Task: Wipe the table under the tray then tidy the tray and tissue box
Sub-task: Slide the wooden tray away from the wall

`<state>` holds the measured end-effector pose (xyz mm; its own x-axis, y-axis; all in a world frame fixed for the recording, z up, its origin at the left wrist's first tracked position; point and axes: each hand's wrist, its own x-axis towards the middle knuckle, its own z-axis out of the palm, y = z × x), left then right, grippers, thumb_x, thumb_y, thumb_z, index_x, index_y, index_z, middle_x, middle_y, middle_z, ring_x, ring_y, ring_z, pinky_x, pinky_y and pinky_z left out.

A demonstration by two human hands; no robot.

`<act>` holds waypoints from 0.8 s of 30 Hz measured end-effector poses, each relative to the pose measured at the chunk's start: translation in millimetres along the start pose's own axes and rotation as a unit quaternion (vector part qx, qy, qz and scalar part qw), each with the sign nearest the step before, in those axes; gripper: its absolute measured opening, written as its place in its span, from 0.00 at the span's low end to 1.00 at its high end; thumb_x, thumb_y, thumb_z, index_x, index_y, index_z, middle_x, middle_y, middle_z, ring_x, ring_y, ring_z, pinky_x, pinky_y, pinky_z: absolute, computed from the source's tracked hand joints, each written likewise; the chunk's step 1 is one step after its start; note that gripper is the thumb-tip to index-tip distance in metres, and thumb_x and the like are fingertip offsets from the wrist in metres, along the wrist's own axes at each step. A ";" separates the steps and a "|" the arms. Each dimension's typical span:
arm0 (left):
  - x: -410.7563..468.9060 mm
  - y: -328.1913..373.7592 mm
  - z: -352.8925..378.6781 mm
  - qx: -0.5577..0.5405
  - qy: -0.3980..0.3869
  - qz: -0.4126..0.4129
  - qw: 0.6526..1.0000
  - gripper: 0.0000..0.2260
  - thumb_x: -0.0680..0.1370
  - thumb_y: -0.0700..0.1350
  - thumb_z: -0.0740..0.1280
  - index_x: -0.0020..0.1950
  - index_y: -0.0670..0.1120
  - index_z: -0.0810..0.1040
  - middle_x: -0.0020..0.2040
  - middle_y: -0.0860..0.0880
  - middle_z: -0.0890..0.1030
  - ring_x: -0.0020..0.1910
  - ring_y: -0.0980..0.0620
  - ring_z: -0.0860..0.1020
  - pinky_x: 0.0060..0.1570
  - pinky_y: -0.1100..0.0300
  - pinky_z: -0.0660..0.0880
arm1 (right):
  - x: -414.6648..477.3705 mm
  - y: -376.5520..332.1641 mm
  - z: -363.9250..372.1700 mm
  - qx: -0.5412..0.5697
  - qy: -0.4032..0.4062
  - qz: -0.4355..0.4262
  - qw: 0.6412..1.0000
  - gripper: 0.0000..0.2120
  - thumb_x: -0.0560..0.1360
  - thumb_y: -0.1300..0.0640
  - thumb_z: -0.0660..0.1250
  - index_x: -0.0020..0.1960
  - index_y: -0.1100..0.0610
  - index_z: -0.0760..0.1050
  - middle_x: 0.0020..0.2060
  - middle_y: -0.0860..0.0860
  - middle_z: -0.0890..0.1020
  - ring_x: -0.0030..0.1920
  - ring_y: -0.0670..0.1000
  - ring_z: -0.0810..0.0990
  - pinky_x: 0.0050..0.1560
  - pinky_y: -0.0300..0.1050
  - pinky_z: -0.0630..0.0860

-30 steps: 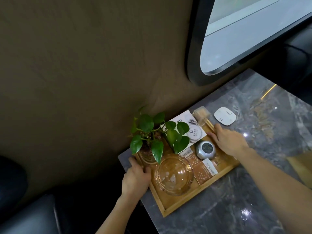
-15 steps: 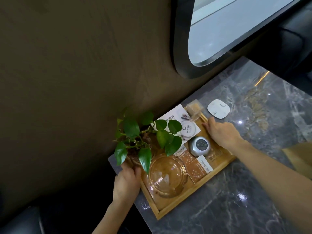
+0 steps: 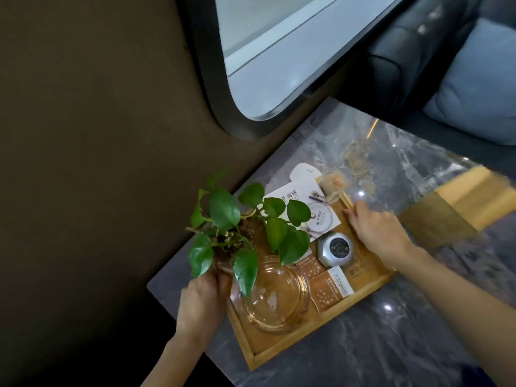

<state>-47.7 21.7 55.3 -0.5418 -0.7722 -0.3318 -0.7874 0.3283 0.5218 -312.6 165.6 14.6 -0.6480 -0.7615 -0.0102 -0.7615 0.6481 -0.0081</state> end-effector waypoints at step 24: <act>5.9 76.2 115.5 0.115 -0.148 0.150 0.971 0.14 0.79 0.47 0.58 0.59 0.39 0.63 0.53 0.37 0.80 0.52 0.35 0.79 0.49 0.47 0.74 | -164.2 123.5 21.1 0.057 -0.101 0.267 0.957 0.17 0.80 0.48 0.48 0.52 0.60 0.67 0.44 0.61 0.83 0.46 0.63 0.81 0.43 0.53 0.75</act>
<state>-144.9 105.0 2.4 -0.7906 -0.4439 -0.4218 -0.6078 0.6524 0.4526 -299.9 370.7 -5.9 -0.9197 -0.3133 -0.2366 -0.3090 0.9494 -0.0559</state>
